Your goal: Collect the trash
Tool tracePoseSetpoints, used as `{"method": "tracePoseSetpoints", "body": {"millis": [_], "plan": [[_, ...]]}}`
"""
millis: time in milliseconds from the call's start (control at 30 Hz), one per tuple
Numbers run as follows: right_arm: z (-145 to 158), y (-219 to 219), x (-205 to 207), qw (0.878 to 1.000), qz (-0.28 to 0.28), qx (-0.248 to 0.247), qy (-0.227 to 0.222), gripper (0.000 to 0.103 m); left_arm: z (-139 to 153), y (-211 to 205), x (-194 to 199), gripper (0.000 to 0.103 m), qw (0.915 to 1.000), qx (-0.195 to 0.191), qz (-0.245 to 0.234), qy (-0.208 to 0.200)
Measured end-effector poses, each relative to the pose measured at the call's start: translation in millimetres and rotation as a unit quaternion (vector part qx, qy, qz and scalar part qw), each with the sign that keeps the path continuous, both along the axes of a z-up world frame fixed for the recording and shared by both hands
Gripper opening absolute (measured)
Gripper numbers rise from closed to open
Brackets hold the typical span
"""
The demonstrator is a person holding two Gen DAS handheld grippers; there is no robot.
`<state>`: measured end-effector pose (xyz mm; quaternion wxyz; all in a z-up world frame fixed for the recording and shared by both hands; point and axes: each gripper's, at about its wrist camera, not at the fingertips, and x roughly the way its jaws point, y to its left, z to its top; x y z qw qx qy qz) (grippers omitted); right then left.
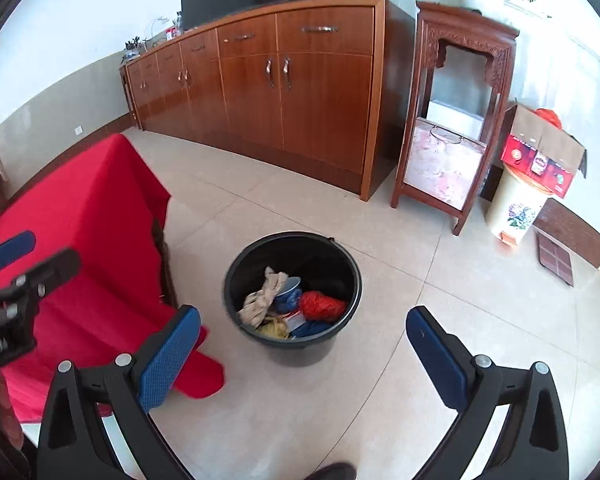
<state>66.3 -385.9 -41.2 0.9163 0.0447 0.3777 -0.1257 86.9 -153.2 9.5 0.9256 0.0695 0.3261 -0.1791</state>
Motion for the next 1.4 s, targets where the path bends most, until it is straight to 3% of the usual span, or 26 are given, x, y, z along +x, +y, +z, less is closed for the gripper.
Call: {"method": "tracePoseSetpoints", "body": {"millis": [267, 467, 733, 967, 1400], "plan": [[43.7, 67.1, -54.3, 0.999, 0.028, -0.022, -0.024, 0.103, 33.0, 35.9, -37.6, 0.09, 0.9985, -0.022, 0.034, -0.037], [61.9, 86.1, -72.9, 0.998, 0.032, -0.037, -0.038, 0.103, 48.0, 51.9, -51.5, 0.093, 0.9965, -0.033, 0.046, -0.062], [68.5, 94.7, -74.7, 0.998, 0.034, -0.044, -0.04, 0.103, 50.9, 58.4, -58.4, 0.094, 0.9954, -0.042, 0.047, -0.072], [65.8, 96.1, -72.0, 0.998, 0.035, -0.046, -0.037, 0.103, 47.5, 62.2, -63.6, 0.102, 0.995, -0.04, 0.053, -0.075], [65.9, 92.6, -73.6, 0.997, 0.021, -0.052, -0.045, 0.103, 44.9, 68.1, -64.3, 0.103, 0.9946, -0.035, 0.061, -0.076]]}}
